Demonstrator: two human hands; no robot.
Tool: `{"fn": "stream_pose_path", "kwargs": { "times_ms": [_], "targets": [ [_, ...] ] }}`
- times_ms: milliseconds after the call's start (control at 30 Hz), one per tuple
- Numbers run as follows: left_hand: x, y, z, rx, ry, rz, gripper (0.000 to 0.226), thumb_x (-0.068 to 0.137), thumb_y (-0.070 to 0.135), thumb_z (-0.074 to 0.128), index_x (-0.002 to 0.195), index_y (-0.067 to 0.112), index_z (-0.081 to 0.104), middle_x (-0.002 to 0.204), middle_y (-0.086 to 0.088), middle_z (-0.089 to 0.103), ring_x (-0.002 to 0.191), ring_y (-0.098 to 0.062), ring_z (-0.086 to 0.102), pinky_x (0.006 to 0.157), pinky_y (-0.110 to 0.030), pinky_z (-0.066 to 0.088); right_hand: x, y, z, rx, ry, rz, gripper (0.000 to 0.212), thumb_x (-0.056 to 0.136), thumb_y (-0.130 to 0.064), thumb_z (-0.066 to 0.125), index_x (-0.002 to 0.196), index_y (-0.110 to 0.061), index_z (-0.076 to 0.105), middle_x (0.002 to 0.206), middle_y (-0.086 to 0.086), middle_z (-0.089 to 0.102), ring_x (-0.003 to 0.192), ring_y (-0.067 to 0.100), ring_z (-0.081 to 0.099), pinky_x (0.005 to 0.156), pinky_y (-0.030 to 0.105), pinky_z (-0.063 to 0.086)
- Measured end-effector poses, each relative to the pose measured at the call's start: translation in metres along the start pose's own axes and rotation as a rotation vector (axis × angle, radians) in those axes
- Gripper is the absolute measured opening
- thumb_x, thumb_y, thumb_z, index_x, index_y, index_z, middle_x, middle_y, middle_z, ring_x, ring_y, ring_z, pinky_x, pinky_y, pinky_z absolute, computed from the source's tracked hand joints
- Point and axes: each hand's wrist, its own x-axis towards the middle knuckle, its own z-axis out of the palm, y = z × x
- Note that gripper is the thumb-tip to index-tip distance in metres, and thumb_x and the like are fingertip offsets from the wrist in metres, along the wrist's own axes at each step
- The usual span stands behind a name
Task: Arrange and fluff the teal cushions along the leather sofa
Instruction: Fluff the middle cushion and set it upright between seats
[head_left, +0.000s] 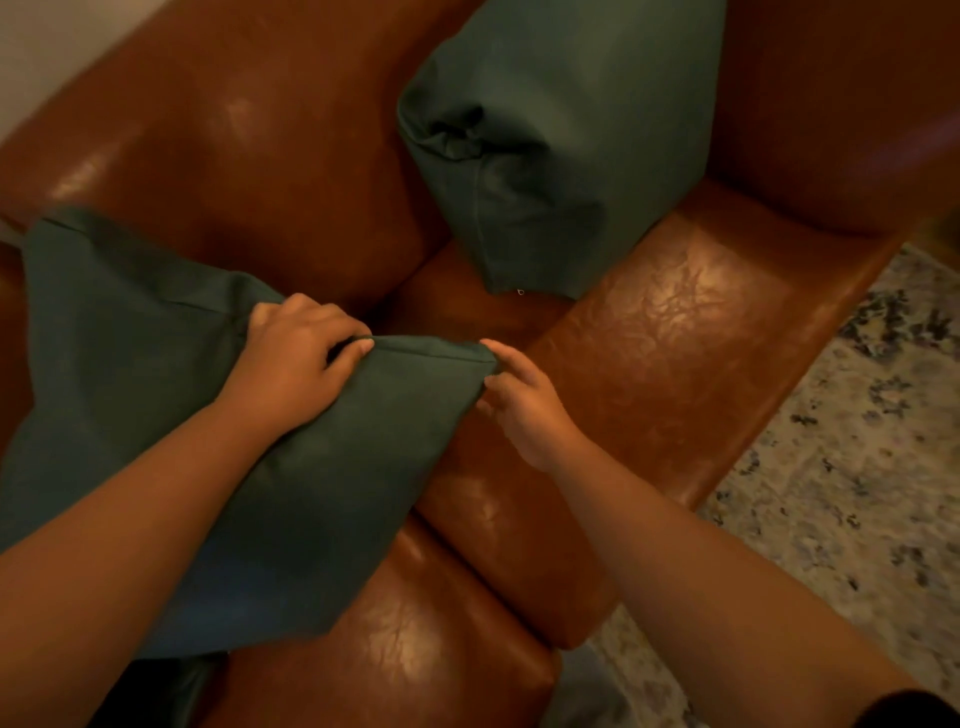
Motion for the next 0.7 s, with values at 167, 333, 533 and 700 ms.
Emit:
{"fn": "stream_pose_path", "kwargs": {
  "times_ms": [167,333,533,700],
  "targets": [
    [-0.003,0.000,-0.003,-0.007,0.003,-0.001,0.041,0.087,0.047,0.036,0.094,0.024,0.069,0.090,0.006,0.067,0.089,-0.025,0.055,0.078,-0.040,0.030,0.016,-0.010,-0.016,-0.090,-0.140,0.047,0.020,0.092,0.002,0.052,0.105,-0.014,0.056,0.102,0.003,0.061,0.097,0.017,0.059,0.084,0.030,0.048],
    [0.003,0.003,0.001,0.038,-0.004,0.012,0.036,0.088,0.044,0.041,0.095,0.024,0.070,0.091,0.004,0.069,0.088,-0.027,0.054,0.075,-0.038,0.028,0.021,0.003,-0.006,-0.392,0.161,-0.138,0.016,0.091,-0.001,0.057,0.101,-0.013,0.057,0.095,0.001,0.056,0.087,0.012,0.056,0.075,0.019,0.049],
    [0.018,0.013,-0.017,-0.016,0.207,-0.040,0.027,0.092,0.036,0.046,0.090,0.022,0.069,0.088,0.001,0.067,0.087,-0.030,0.053,0.072,-0.032,0.023,0.005,0.004,-0.004,-0.704,0.443,-0.395,0.028,0.093,0.002,0.047,0.113,-0.012,0.059,0.118,0.002,0.044,0.097,-0.003,0.049,0.084,0.007,0.038],
    [0.004,0.028,-0.056,-0.071,0.338,0.025,0.022,0.095,0.031,0.048,0.091,0.020,0.067,0.086,0.002,0.066,0.084,-0.027,0.053,0.072,-0.035,0.030,-0.012,-0.010,0.022,-0.804,0.337,-0.575,0.037,0.080,0.014,0.044,0.101,-0.010,0.063,0.108,-0.003,0.047,0.093,-0.010,0.049,0.084,0.015,0.045]
  ]
}}
